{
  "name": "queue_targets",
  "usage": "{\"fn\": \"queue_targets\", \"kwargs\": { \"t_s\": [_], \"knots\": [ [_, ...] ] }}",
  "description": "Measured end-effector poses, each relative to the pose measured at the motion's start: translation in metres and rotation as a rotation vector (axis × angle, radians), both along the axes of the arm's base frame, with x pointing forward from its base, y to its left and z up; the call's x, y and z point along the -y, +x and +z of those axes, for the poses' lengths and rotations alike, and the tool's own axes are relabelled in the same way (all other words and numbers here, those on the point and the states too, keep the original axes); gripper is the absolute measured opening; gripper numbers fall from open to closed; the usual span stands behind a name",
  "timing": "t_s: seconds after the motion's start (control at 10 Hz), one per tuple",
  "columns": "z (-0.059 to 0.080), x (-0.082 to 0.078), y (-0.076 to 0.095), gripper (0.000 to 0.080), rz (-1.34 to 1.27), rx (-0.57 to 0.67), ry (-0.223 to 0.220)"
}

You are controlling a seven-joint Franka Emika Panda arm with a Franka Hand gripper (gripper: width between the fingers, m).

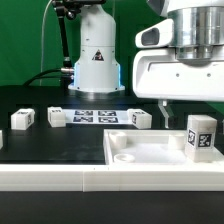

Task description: Assemble one leg

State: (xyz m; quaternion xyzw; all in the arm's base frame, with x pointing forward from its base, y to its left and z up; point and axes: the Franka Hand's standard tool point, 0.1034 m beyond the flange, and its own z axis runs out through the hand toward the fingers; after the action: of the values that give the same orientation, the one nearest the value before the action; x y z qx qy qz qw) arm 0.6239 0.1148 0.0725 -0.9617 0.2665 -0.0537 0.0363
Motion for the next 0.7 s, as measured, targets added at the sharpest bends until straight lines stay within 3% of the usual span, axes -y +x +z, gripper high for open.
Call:
{"fn": "queue_targets", "kwargs": {
  "t_s": [0.4,0.7],
  "knots": [
    [0.0017,-0.0074,0.0032,0.0649,0.369,-0.041,-0.089],
    [0.0034,-0.0039,0.0068,0.0649,0.522,-0.034,-0.106]
  ]
}}
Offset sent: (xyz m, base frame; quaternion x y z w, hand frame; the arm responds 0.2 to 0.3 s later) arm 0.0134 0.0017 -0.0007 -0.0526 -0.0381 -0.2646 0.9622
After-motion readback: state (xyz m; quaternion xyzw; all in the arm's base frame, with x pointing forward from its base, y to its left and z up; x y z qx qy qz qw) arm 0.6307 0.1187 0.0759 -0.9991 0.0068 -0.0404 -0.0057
